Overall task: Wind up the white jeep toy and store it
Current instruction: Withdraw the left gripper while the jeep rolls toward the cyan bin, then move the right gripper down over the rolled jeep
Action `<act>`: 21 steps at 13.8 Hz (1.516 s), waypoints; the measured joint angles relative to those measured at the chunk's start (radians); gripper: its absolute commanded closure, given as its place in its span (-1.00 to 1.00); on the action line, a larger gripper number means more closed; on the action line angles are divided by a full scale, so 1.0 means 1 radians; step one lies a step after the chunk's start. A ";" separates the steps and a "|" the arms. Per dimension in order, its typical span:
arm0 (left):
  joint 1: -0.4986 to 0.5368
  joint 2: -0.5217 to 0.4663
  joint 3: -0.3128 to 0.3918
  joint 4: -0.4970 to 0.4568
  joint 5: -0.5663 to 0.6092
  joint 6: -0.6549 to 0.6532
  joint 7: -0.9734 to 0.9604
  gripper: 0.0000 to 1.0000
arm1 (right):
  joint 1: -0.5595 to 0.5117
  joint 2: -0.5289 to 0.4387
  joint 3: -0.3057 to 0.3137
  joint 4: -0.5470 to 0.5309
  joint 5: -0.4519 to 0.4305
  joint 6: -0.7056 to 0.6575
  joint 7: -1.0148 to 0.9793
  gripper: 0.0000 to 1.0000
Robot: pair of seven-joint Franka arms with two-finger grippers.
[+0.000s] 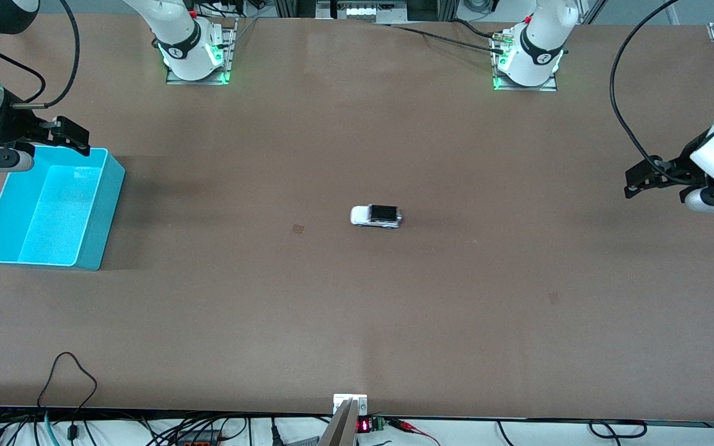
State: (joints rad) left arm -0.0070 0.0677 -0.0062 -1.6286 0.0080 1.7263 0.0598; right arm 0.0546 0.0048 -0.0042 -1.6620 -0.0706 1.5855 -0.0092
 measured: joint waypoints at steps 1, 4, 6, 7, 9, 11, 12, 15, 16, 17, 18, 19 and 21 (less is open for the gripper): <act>-0.010 -0.020 0.005 -0.016 0.000 -0.032 -0.004 -1.00 | 0.000 0.000 0.000 0.000 0.000 0.000 0.000 -1.00; -0.016 -0.046 0.006 -0.017 0.000 -0.105 -0.007 -1.00 | 0.000 0.000 0.000 0.000 0.000 0.000 0.000 -1.00; -0.017 -0.048 0.006 -0.015 0.000 -0.105 -0.007 -1.00 | -0.001 0.001 -0.001 0.000 0.011 0.002 0.000 -1.00; -0.021 -0.048 0.006 -0.014 0.000 -0.105 -0.008 -1.00 | -0.003 0.001 -0.002 0.000 0.032 0.007 0.000 -1.00; -0.026 -0.048 0.006 -0.014 0.000 -0.106 -0.012 -1.00 | -0.003 0.004 -0.006 0.000 0.056 0.013 0.000 -1.00; -0.027 -0.048 0.006 -0.014 0.000 -0.107 -0.013 -1.00 | -0.003 0.017 -0.006 0.000 0.062 0.013 -0.024 -1.00; -0.027 -0.048 0.006 -0.014 0.000 -0.107 -0.013 -1.00 | -0.003 0.028 -0.006 0.000 0.062 0.013 -0.062 -1.00; -0.026 -0.048 0.008 -0.014 0.000 -0.121 -0.013 -1.00 | -0.003 0.063 -0.005 -0.005 0.065 0.009 -0.270 -1.00; -0.025 -0.048 0.009 -0.014 0.000 -0.122 -0.013 -1.00 | -0.002 0.076 -0.005 -0.009 0.066 0.006 -0.356 -1.00; -0.025 -0.048 0.009 -0.014 0.000 -0.122 -0.013 -1.00 | -0.001 0.090 -0.004 -0.016 0.067 0.004 -0.441 -1.00; -0.025 -0.048 0.009 -0.014 0.000 -0.122 -0.013 -1.00 | -0.001 0.104 -0.003 -0.028 0.067 0.004 -0.517 -1.00; -0.025 -0.048 0.009 -0.014 0.000 -0.122 -0.013 -1.00 | 0.001 0.115 -0.001 -0.045 0.067 0.005 -0.582 -1.00; -0.025 -0.046 0.010 -0.014 0.000 -0.117 -0.013 -1.00 | 0.009 0.125 0.003 -0.100 0.067 0.026 -0.691 -1.00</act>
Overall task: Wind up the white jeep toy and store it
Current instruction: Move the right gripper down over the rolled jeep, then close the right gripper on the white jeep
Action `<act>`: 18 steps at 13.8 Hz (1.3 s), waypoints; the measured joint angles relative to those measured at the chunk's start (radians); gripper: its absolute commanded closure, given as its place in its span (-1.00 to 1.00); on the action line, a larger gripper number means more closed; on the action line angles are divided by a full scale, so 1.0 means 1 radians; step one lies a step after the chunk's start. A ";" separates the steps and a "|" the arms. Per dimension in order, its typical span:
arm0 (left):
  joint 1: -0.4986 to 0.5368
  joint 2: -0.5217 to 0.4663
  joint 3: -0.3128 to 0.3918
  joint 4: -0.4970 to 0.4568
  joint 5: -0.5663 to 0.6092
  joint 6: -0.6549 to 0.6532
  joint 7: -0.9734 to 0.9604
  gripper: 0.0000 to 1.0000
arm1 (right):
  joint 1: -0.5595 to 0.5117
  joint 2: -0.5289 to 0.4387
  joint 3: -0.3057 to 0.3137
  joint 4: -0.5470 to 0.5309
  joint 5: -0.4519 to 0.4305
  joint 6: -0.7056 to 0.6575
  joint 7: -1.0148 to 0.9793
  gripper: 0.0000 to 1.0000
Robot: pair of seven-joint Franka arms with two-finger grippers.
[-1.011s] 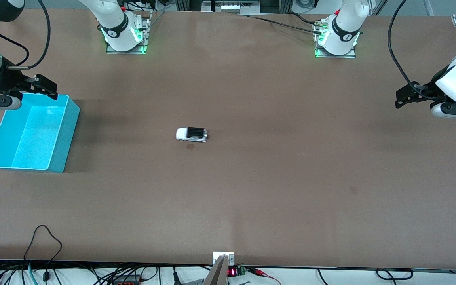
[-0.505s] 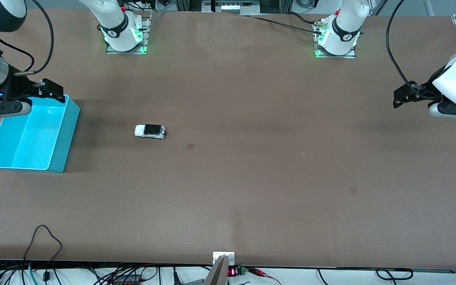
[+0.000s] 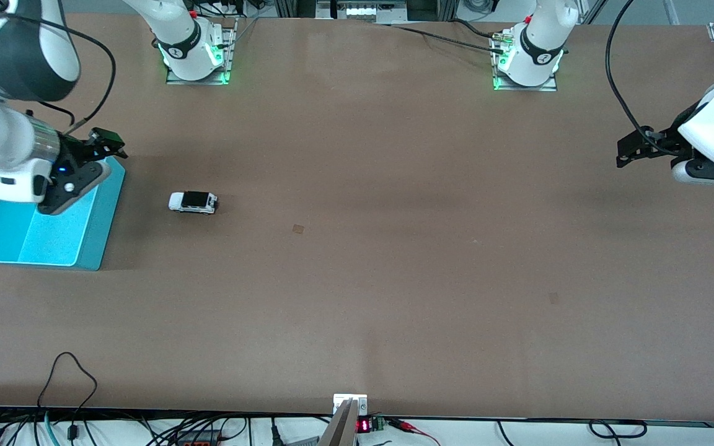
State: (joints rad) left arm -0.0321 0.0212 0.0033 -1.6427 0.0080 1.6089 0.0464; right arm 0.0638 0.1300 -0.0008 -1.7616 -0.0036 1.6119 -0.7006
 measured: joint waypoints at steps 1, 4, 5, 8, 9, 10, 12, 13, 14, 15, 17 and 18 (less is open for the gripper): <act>0.000 0.001 0.000 0.000 0.000 0.007 0.000 -1.00 | 0.005 -0.001 0.001 -0.041 0.000 0.038 -0.061 -1.00; 0.000 0.002 0.001 0.000 0.000 0.013 0.000 -1.00 | 0.019 -0.021 0.002 -0.208 0.000 0.208 -0.254 -1.00; 0.000 0.002 0.001 0.000 0.000 0.013 0.000 -1.00 | 0.021 -0.028 0.002 -0.259 0.000 0.260 -0.305 -1.00; -0.003 0.002 0.000 0.000 0.000 0.013 0.000 -1.00 | 0.047 -0.038 0.003 -0.397 -0.001 0.468 -0.443 -1.00; -0.005 0.002 0.000 0.000 0.000 0.013 0.000 -1.00 | 0.054 -0.038 0.004 -0.446 -0.001 0.548 -0.472 -1.00; -0.006 0.002 -0.001 0.000 0.000 0.013 0.000 -1.00 | 0.057 -0.035 0.004 -0.488 -0.002 0.610 -0.498 -1.00; -0.007 0.002 -0.001 0.000 0.000 0.014 0.000 -1.00 | 0.057 -0.024 0.003 -0.533 -0.002 0.681 -0.543 -1.00; -0.007 0.002 -0.001 0.000 0.000 0.014 0.000 -1.00 | 0.057 -0.014 0.003 -0.544 -0.002 0.711 -0.562 -1.00; -0.007 0.002 -0.001 0.000 0.000 0.014 0.000 -1.00 | 0.056 -0.003 0.002 -0.556 -0.002 0.748 -0.578 -1.00; -0.007 0.002 -0.001 0.000 0.000 0.014 0.000 -1.00 | 0.056 0.011 0.001 -0.567 -0.002 0.784 -0.588 -1.00; -0.007 0.002 -0.001 0.000 0.000 0.014 0.000 -1.00 | 0.053 0.044 -0.001 -0.582 -0.002 0.841 -0.599 -1.00; -0.007 0.002 -0.001 0.000 0.000 0.014 0.000 -1.00 | 0.053 0.060 -0.001 -0.589 -0.002 0.869 -0.601 -1.00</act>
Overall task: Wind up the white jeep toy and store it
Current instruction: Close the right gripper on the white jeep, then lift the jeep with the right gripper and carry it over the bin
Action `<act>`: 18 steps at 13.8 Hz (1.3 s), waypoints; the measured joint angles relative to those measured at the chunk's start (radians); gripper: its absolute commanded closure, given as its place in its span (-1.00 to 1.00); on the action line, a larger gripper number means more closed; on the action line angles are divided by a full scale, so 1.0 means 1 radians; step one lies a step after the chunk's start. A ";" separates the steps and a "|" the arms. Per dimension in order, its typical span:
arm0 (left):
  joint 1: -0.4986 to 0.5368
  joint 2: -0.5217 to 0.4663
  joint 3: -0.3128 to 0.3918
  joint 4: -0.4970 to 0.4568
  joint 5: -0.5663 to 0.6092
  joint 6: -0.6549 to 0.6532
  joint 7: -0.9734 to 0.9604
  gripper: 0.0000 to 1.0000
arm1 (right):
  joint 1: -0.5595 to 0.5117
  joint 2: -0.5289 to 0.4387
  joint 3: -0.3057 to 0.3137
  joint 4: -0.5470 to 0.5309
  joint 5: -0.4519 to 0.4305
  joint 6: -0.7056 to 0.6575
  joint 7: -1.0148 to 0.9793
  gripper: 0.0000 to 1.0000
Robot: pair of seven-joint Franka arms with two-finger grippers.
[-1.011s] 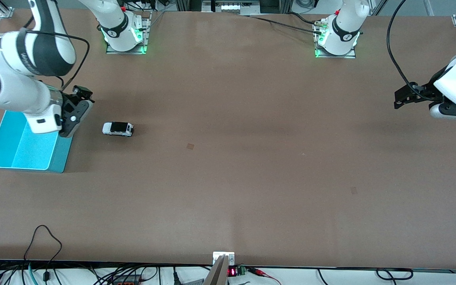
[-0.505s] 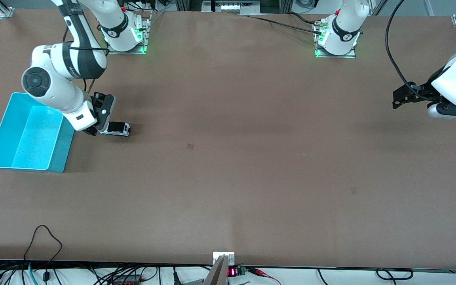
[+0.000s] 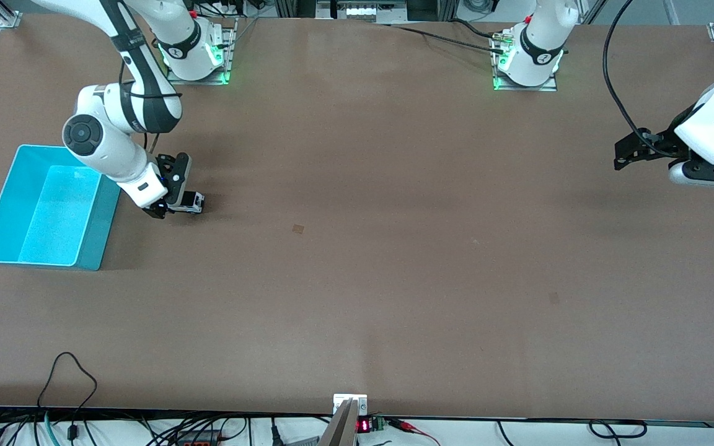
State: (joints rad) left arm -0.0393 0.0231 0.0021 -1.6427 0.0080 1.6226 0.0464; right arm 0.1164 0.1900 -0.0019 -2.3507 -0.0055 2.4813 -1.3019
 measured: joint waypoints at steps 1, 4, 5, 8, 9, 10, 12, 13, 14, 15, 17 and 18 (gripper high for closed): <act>0.000 0.000 0.000 0.000 0.000 0.000 0.000 -1.00 | -0.001 0.014 0.000 -0.010 0.000 0.033 0.000 -1.00; 0.000 0.000 0.000 0.000 0.000 0.000 0.000 -1.00 | -0.015 0.044 -0.002 -0.043 0.000 0.122 -0.001 -1.00; 0.000 0.000 -0.001 0.000 0.000 0.000 0.000 -1.00 | -0.020 0.052 -0.002 -0.050 0.000 0.143 -0.004 -1.00; -0.001 0.000 -0.003 0.000 0.000 0.000 0.000 -1.00 | -0.025 0.064 -0.002 -0.079 0.000 0.193 -0.005 -0.85; -0.001 0.000 -0.005 0.000 0.000 0.000 0.000 -1.00 | -0.028 0.064 -0.002 -0.088 0.000 0.203 -0.005 -0.46; -0.001 0.000 -0.007 0.000 0.000 -0.002 0.000 -1.00 | -0.032 0.064 -0.002 -0.094 0.000 0.207 -0.005 -0.02; -0.002 0.000 -0.018 0.000 0.000 -0.010 0.000 -1.00 | -0.037 0.064 -0.002 -0.096 0.000 0.211 -0.006 0.79; -0.002 0.000 -0.021 0.000 0.000 -0.012 0.000 -1.00 | -0.037 0.064 -0.002 -0.096 0.000 0.212 -0.006 1.00; -0.002 0.000 -0.021 0.000 0.000 -0.013 0.000 -1.00 | -0.037 0.063 -0.002 -0.096 0.000 0.213 -0.006 1.00; -0.002 0.000 -0.021 0.000 0.000 -0.013 0.000 -1.00 | -0.037 0.061 -0.002 -0.095 0.000 0.214 -0.006 1.00; -0.002 0.000 -0.021 0.000 0.000 -0.013 0.000 -1.00 | -0.037 0.048 -0.002 -0.093 0.000 0.219 -0.006 1.00; -0.002 0.000 -0.021 0.000 0.000 -0.013 0.000 -1.00 | -0.037 0.037 -0.002 -0.088 0.000 0.222 -0.006 1.00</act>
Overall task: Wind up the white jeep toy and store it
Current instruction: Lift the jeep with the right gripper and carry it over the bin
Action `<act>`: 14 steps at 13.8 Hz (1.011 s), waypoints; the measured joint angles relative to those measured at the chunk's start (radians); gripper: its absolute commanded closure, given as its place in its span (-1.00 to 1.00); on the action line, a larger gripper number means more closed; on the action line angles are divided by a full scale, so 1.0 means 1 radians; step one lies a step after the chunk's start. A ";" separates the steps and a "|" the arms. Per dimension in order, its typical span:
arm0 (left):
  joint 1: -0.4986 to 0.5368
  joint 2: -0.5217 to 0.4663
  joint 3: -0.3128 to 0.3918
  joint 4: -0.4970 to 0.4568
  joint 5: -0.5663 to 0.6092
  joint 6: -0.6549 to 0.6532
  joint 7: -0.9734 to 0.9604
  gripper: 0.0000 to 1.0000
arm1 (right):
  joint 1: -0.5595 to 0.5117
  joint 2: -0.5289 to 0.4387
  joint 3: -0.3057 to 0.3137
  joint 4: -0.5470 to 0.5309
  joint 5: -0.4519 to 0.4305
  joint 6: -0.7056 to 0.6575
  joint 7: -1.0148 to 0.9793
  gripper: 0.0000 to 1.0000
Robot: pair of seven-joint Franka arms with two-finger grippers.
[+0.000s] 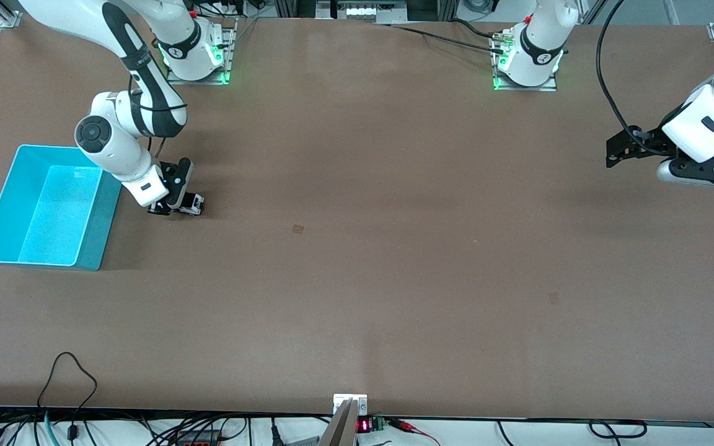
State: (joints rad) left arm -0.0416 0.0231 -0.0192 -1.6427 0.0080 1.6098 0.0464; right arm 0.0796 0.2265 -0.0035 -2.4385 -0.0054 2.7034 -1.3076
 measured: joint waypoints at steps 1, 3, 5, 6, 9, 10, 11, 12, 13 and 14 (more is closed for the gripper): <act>0.000 0.000 0.000 0.000 0.000 0.000 0.000 -1.00 | 0.000 -0.016 0.000 0.008 0.001 0.001 0.006 1.00; 0.000 0.000 0.000 0.000 0.000 0.000 0.000 -1.00 | -0.004 -0.056 -0.006 0.023 0.004 0.001 0.077 1.00; 0.000 0.000 0.000 0.000 0.000 -0.001 0.000 -1.00 | -0.015 -0.101 -0.019 0.030 0.004 0.000 0.164 1.00; 0.000 0.000 0.000 0.000 0.000 -0.001 0.000 -1.00 | -0.029 -0.123 -0.025 0.031 0.004 -0.001 0.196 1.00; 0.000 0.000 -0.001 0.000 0.000 -0.001 0.000 -1.00 | -0.099 -0.168 -0.039 0.040 0.004 -0.033 0.301 1.00; 0.000 0.000 -0.001 0.000 0.000 -0.001 0.000 -1.00 | -0.124 -0.175 -0.043 0.050 0.004 -0.054 0.346 1.00; 0.000 0.000 -0.002 0.000 0.000 -0.001 0.000 -1.00 | -0.147 -0.178 -0.046 0.070 0.004 -0.091 0.387 1.00; 0.000 0.000 -0.002 0.000 0.000 -0.001 0.000 -1.00 | -0.166 -0.180 -0.048 0.095 0.004 -0.136 0.428 1.00; 0.000 0.000 -0.003 0.000 0.000 -0.001 0.000 -1.00 | -0.180 -0.181 -0.049 0.119 0.004 -0.180 0.473 1.00; 0.000 0.000 -0.004 0.000 0.000 -0.001 0.000 -1.00 | -0.194 -0.181 -0.050 0.143 0.004 -0.223 0.516 1.00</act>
State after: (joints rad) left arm -0.0417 0.0230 -0.0228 -1.6423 0.0080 1.6091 0.0464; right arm -0.1143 0.0454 -0.0539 -2.2953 -0.0012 2.4800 -0.7916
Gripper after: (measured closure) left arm 0.000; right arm 0.489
